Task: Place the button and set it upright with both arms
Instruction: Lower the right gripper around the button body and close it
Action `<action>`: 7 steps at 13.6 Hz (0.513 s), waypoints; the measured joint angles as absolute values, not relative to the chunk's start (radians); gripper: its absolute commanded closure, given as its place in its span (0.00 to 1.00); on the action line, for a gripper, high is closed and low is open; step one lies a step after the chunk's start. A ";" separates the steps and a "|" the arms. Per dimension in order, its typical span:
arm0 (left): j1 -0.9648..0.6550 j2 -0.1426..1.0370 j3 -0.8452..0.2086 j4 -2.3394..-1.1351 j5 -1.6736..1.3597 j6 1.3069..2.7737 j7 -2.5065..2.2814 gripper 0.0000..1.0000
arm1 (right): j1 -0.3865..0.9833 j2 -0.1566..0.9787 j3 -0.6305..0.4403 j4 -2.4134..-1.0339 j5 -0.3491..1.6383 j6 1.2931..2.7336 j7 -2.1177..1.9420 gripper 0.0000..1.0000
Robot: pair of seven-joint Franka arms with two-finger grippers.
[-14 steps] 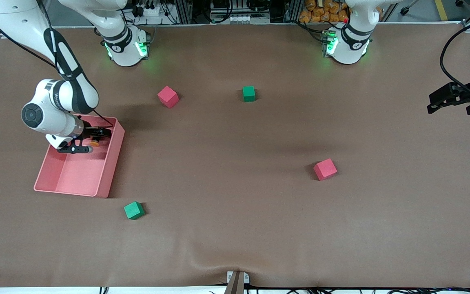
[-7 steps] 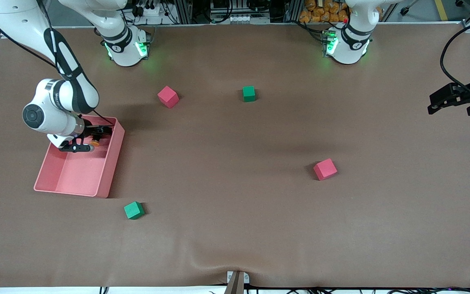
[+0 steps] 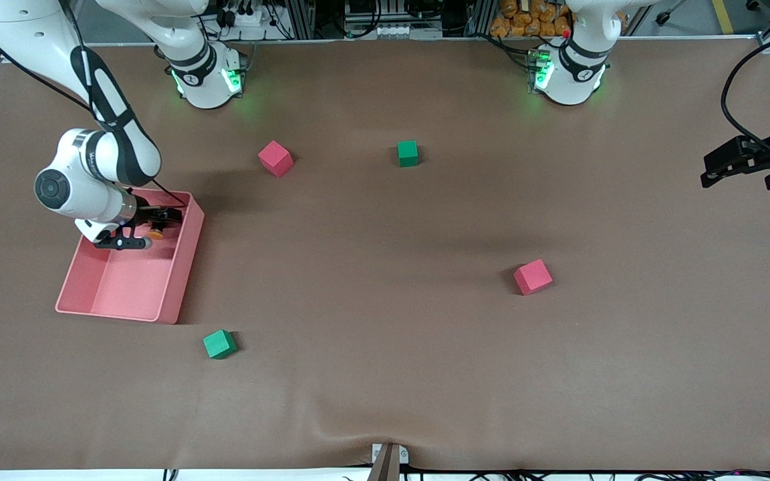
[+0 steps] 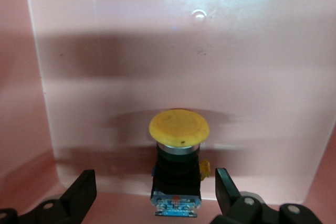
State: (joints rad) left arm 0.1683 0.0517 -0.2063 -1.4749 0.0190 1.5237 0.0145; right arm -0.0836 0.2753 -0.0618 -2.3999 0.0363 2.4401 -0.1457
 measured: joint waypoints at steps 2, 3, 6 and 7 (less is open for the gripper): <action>0.168 0.052 -0.206 -1.475 0.019 1.525 0.015 0.00 | -0.098 0.276 -0.062 -2.401 0.036 2.440 -0.160 0.00; 0.168 0.052 -0.206 -1.475 0.019 1.525 0.015 0.00 | -0.102 0.278 -0.063 -2.403 0.036 2.440 -0.168 0.00; 0.168 0.052 -0.206 -1.475 0.019 1.526 0.015 0.00 | -0.105 0.289 -0.062 -2.404 0.036 2.440 -0.173 0.00; 0.168 0.052 -0.207 -1.475 0.018 1.531 0.015 0.00 | -0.106 0.294 -0.062 -2.404 0.036 2.440 -0.174 0.00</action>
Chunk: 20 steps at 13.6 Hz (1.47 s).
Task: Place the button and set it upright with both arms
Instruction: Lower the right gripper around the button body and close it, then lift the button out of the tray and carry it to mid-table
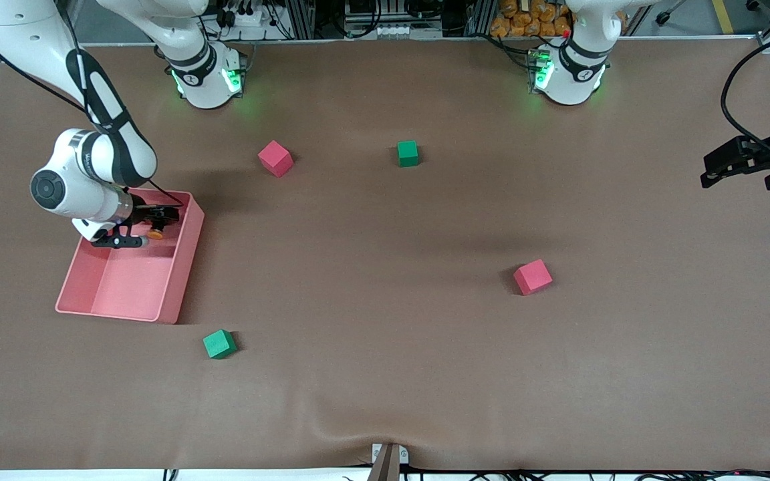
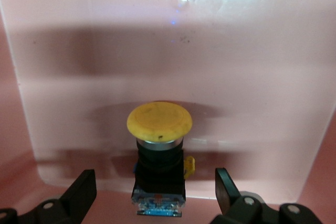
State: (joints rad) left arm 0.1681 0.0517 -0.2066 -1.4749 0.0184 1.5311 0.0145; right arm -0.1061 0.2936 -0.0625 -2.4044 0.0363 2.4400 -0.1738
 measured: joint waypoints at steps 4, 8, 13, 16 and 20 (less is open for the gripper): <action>0.160 0.052 -0.207 -1.475 0.018 1.551 0.015 0.00 | -0.118 0.317 -0.063 -2.407 0.036 2.433 -0.229 0.00; 0.145 0.066 -0.208 -1.476 0.017 1.560 0.015 0.00 | -0.120 0.332 -0.063 -2.407 0.036 2.435 -0.239 0.00; 0.128 0.101 -0.208 -1.476 0.002 1.591 0.015 0.00 | -0.120 0.334 -0.063 -2.407 0.036 2.435 -0.241 0.32; 0.128 0.109 -0.208 -1.476 -0.015 1.617 0.014 0.00 | -0.120 0.330 -0.057 -2.404 0.038 2.426 -0.243 1.00; 0.128 0.122 -0.208 -1.476 -0.016 1.647 0.002 0.00 | -0.120 0.328 -0.055 -2.404 0.046 2.421 -0.243 1.00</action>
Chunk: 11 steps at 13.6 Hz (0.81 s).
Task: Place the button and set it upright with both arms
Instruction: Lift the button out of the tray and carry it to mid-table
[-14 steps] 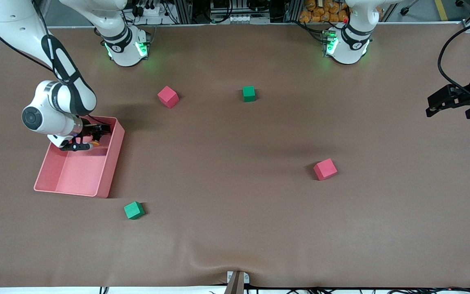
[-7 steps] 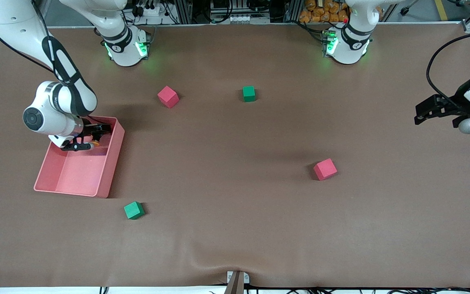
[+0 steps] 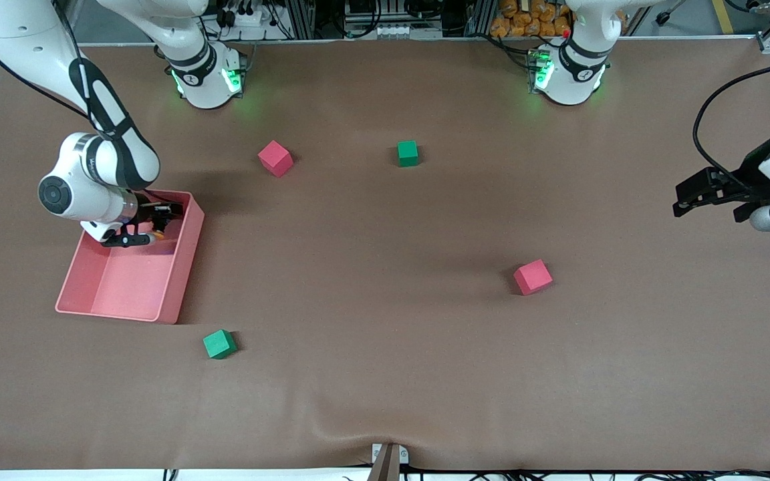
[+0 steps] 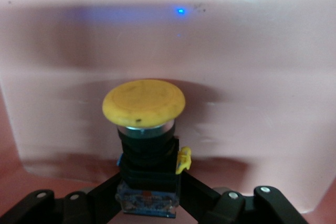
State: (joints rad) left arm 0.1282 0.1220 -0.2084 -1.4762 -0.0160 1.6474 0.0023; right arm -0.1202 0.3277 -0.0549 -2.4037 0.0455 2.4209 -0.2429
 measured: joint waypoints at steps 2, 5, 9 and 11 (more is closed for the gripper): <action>0.129 0.130 -0.208 -1.477 -0.016 1.652 0.001 0.00 | -0.120 0.328 -0.056 -2.398 0.046 2.428 -0.243 1.00; 0.129 0.135 -0.208 -1.478 -0.016 1.652 0.001 0.00 | -0.120 0.328 -0.057 -2.360 0.046 2.440 -0.244 1.00; 0.127 0.135 -0.208 -1.478 -0.016 1.653 0.001 0.00 | -0.120 0.309 -0.057 -2.297 0.046 2.397 -0.263 1.00; 0.124 0.135 -0.208 -1.478 -0.016 1.653 0.001 0.00 | -0.120 0.296 -0.057 -2.248 0.045 2.343 -0.299 1.00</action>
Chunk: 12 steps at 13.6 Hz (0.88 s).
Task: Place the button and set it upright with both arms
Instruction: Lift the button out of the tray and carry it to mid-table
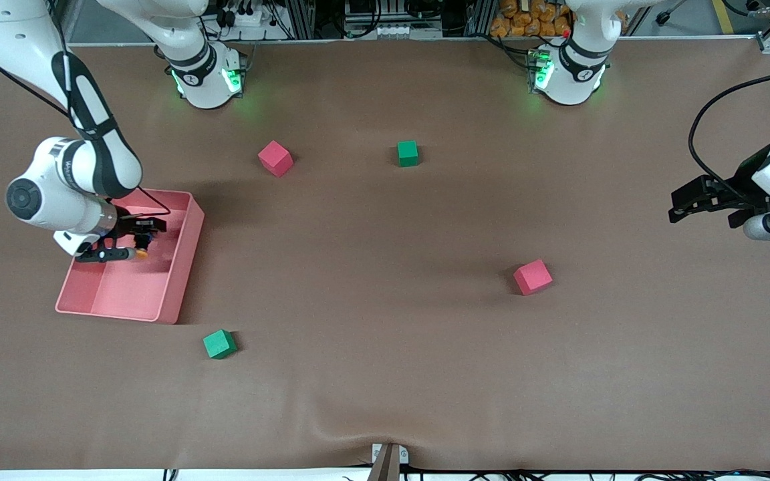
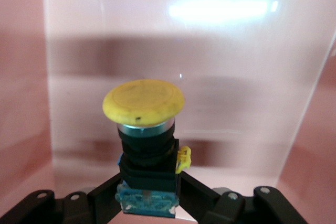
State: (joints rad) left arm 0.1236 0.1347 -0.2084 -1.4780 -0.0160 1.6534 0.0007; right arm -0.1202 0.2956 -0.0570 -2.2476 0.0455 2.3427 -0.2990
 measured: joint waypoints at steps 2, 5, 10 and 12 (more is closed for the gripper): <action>0.112 0.136 -0.209 -1.479 -0.016 1.660 0.001 0.00 | -0.120 0.287 -0.056 -2.188 0.046 2.297 -0.343 1.00; 0.087 0.150 -0.209 -1.482 -0.016 1.678 0.000 0.00 | -0.106 0.278 -0.047 -2.080 0.045 2.186 -0.404 1.00; 0.070 0.176 -0.209 -1.482 -0.016 1.699 -0.001 0.00 | 0.016 0.266 -0.028 -1.872 0.047 1.975 -0.433 1.00; 0.069 0.183 -0.209 -1.482 -0.016 1.707 -0.001 0.00 | 0.090 0.265 -0.021 -1.806 0.048 1.922 -0.435 1.00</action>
